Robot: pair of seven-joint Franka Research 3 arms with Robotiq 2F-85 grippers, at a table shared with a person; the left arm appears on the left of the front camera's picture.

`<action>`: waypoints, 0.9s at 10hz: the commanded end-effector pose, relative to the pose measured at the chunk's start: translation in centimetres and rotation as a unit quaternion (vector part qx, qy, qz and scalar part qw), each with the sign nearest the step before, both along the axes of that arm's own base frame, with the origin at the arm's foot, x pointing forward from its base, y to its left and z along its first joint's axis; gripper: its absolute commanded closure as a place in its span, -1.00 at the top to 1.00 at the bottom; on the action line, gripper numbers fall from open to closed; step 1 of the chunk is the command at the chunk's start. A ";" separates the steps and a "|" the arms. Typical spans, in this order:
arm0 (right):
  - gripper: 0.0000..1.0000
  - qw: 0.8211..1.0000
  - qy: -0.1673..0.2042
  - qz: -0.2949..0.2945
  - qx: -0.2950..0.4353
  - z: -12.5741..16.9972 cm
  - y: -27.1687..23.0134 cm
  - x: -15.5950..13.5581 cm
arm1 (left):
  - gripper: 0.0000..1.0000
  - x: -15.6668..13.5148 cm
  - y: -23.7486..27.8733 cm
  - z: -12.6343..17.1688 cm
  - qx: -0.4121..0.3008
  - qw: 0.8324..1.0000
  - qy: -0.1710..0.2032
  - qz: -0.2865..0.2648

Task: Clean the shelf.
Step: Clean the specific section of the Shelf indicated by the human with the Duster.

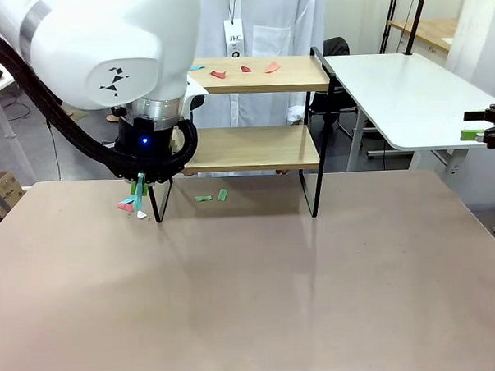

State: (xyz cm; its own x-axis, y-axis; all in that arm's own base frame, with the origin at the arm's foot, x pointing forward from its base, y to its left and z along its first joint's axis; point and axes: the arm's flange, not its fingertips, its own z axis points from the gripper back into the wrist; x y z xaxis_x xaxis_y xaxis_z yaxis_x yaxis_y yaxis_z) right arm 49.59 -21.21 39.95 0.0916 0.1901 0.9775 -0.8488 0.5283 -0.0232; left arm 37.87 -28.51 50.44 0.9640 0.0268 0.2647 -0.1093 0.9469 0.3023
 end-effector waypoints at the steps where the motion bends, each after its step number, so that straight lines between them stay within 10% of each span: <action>1: 1.00 1.000 -0.002 0.000 0.000 0.2 0.2 -0.1 | -0.74 -0.4 -0.3 0.4 0.002 1.000 -0.006 -0.004; 6: 1.00 1.000 -0.002 0.000 0.000 0.2 0.2 -0.1 | -0.74 -3.0 4.7 2.0 -0.115 0.968 -0.024 -0.220; 9: 1.00 1.000 -0.002 0.000 0.000 0.2 0.2 -0.1 | -0.74 -4.0 7.8 3.8 -0.155 0.911 -0.012 -0.382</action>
